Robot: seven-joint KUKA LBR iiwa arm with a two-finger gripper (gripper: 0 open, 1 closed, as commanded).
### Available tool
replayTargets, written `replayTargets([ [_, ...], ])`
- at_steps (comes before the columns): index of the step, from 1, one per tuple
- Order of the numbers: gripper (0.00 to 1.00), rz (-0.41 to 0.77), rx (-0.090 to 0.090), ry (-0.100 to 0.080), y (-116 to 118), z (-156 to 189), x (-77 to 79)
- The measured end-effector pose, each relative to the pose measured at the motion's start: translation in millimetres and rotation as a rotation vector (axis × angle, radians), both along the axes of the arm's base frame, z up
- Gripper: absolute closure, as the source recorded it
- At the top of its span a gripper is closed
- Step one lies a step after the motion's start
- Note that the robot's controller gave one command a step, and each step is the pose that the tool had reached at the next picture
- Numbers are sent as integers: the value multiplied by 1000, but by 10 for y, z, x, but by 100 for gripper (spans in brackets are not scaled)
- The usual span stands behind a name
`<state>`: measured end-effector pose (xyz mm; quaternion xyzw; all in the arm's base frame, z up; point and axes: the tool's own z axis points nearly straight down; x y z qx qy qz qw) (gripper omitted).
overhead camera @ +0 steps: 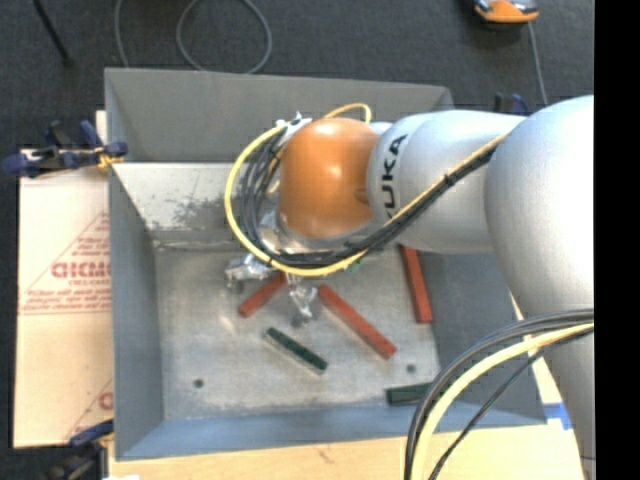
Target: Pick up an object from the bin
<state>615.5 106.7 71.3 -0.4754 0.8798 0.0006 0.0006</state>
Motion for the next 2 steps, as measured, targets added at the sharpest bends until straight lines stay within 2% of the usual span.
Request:
replayTargets([
  [1, 100, -3, 3, -7, 22, 47, 22],
  [2, 100, 70, 0, -13, -138, 1451, 203],
])
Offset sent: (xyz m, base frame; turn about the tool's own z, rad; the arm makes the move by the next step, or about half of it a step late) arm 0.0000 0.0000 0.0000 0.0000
